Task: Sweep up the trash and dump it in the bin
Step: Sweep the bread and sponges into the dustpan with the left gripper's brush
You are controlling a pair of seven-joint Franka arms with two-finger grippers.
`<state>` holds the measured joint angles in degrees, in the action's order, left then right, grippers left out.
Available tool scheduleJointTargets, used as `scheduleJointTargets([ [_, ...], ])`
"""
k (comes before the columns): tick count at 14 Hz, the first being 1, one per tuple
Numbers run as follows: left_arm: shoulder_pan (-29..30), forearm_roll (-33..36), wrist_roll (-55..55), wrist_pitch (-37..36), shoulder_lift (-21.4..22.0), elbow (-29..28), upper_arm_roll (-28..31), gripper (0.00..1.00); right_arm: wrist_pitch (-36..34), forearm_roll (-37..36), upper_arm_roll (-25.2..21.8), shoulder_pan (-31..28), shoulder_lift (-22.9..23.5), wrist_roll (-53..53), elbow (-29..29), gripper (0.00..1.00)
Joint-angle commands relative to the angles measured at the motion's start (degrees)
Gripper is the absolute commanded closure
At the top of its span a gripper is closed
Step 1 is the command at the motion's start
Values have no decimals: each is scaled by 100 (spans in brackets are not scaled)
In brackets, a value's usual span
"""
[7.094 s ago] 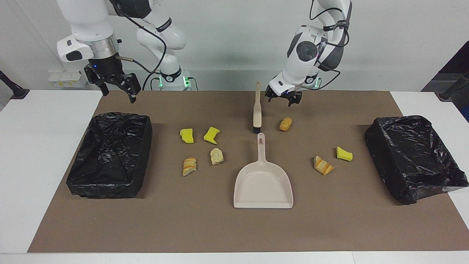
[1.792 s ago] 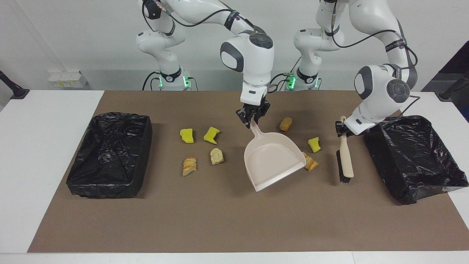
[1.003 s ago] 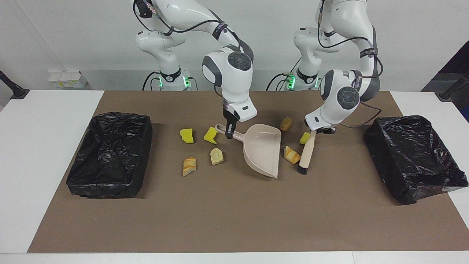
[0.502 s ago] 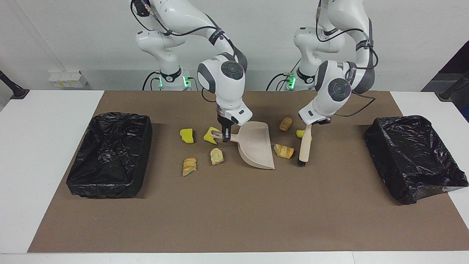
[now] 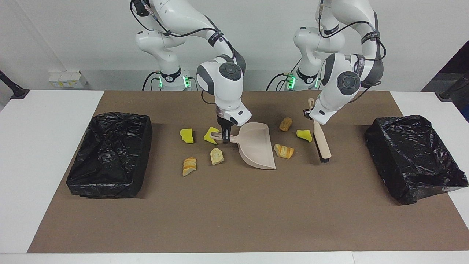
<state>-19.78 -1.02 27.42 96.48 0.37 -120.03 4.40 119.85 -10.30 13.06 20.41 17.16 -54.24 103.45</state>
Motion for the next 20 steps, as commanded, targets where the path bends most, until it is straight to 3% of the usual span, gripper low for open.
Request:
scheduleJointTargets([
  [1, -183, 15, 1629, -112, 348, -353, -62, 100, 126, 55, 57, -90, -134, -158, 158, 100],
  [4, -509, -274, 2230, -42, 726, -949, -88, 100, 126, 55, 57, -90, -134, -158, 158, 100],
  [6, -842, -661, 2757, 578, 1016, -1529, -79, 100, 126, 63, 57, -98, -134, -166, 140, 100],
  [9, -1501, -1153, 3828, 1406, 886, -1909, -79, 100, 135, 72, 57, -107, -116, -158, 114, 100],
  [12, -1556, -1593, 4315, 2443, 535, -1770, -62, 100, 135, 72, 57, -107, -107, -166, 114, 100],
  [16, -1196, -1979, 3063, 2525, -19, -971, -53, 100, 143, 72, 57, -116, -107, -158, 105, 100],
  [20, -888, -1937, 1252, 2201, -143, -750, -18, 100, 143, 72, 57, -116, -107, -184, 114, 100],
])
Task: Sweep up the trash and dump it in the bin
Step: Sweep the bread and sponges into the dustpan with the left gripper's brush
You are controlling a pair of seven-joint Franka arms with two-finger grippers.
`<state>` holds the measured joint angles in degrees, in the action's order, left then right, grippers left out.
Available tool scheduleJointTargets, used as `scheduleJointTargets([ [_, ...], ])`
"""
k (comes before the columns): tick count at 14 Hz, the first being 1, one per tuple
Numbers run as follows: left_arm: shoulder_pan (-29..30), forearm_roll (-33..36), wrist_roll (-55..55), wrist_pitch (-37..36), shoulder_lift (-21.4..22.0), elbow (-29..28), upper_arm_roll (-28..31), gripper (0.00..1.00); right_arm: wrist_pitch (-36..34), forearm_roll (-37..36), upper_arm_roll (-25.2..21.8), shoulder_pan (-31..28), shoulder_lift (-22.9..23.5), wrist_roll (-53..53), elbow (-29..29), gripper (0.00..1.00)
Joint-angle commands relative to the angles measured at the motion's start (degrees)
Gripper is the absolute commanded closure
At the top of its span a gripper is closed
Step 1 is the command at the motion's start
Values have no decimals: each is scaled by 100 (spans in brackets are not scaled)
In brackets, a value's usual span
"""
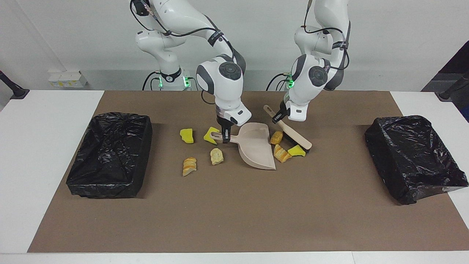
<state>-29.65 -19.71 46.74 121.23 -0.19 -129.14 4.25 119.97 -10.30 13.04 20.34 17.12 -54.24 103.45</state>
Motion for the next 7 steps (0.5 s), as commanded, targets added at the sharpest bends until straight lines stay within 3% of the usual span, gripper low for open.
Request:
scheduleJointTargets([
  [1, 204, 80, -893, -458, -95, 239, -3, 100, 132, 72, 58, -109, -104, -210, 114, 100],
  [4, 529, 661, -1219, -767, -87, 451, 6, 100, 123, 72, 58, -118, -104, -201, 114, 100],
  [7, 697, 924, -1939, -811, 79, 224, 15, 100, 123, 72, 58, -118, -104, -166, 114, 100],
])
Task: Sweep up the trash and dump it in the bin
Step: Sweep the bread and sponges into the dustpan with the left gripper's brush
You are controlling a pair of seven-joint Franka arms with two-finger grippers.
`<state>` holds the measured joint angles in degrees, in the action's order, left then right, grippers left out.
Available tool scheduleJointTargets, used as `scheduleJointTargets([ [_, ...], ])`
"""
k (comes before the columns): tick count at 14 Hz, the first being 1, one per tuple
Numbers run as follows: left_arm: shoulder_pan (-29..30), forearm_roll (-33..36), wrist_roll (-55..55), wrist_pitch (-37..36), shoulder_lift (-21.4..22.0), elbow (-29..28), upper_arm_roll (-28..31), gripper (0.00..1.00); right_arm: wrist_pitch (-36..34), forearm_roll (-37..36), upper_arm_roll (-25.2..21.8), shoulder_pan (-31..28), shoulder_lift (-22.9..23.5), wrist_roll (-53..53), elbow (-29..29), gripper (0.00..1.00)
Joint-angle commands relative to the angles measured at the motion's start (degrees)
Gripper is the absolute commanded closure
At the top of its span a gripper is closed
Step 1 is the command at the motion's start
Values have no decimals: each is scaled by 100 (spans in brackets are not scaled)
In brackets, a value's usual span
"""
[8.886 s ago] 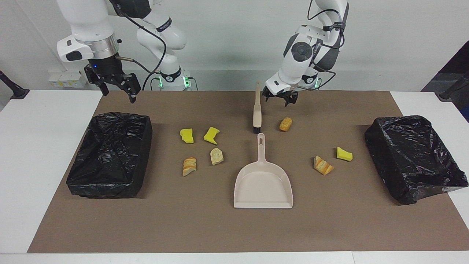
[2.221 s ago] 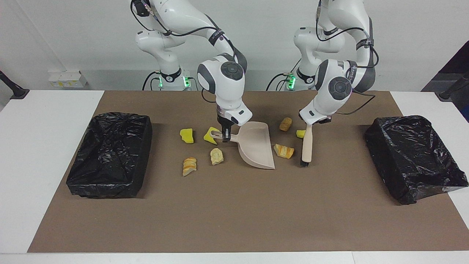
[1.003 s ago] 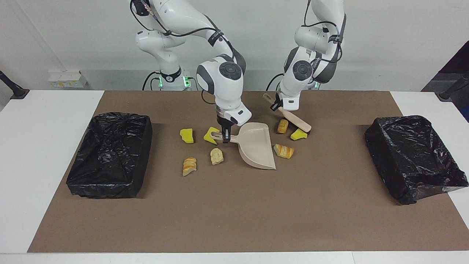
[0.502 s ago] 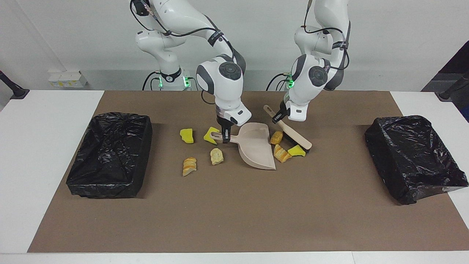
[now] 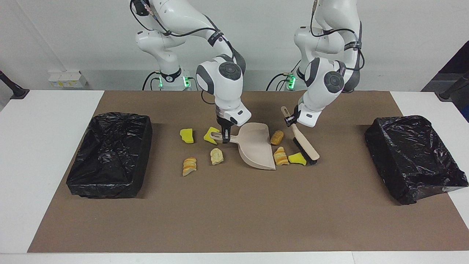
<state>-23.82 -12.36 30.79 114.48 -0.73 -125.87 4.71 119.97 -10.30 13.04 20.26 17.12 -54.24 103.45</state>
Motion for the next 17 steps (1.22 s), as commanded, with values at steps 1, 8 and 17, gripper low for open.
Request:
scheduleJointTargets([
  [1, 123, 329, -450, -58, 221, -278, -40, 100, 123, 72, 58, -110, -104, -158, 114, 100],
  [8, -166, -53, -862, 329, 73, -395, -128, 100, 123, 81, 58, -118, -104, -131, 105, 100],
  [17, -1028, -1357, -1215, 787, -234, 211, -339, 100, 123, 72, 58, -162, -113, -157, 105, 100],
])
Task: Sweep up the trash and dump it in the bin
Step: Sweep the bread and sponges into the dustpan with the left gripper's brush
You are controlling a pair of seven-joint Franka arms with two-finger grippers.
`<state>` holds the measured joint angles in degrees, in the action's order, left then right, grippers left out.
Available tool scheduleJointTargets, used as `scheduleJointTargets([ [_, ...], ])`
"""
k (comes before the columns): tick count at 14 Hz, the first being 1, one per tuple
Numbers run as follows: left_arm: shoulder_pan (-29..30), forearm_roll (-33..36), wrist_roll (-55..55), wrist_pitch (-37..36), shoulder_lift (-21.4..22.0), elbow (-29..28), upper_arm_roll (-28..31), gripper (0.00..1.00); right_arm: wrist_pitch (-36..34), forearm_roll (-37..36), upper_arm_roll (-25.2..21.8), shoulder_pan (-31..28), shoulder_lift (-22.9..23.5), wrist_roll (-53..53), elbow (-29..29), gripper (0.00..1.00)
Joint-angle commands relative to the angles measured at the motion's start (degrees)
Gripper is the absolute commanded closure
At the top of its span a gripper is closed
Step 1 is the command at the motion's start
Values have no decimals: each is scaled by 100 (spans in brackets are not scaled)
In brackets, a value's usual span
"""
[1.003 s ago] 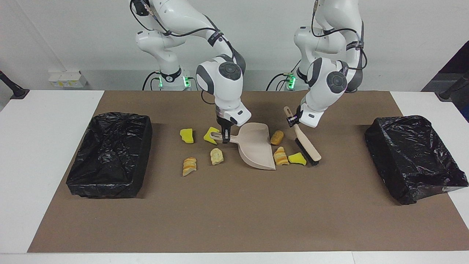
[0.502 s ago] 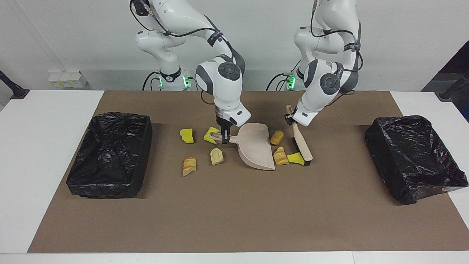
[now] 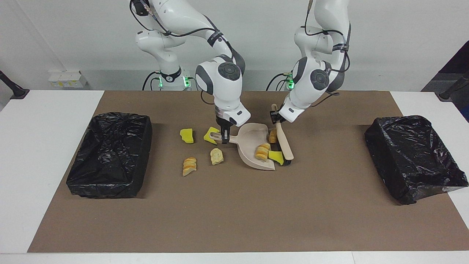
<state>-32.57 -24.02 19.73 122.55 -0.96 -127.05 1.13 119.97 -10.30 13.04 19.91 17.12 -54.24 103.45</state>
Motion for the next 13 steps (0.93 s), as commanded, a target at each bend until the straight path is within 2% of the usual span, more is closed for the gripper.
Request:
scheduleJointTargets([
  [1, -118, -182, -110, -21, -229, 408, 19, 100, 123, 81, 58, -171, -113, -175, 105, 100],
  [6, 408, -164, 13, -205, 174, 585, 115, 100, 123, 81, 58, -189, -113, -210, 114, 100],
  [9, 760, -50, 22, -451, 192, 550, 124, 100, 140, 159, 58, -207, -113, -236, 114, 100],
  [13, 1139, 258, 13, -1408, 272, 480, 115, 100, 448, 712, 58, -531, -217, -929, 184, 100],
])
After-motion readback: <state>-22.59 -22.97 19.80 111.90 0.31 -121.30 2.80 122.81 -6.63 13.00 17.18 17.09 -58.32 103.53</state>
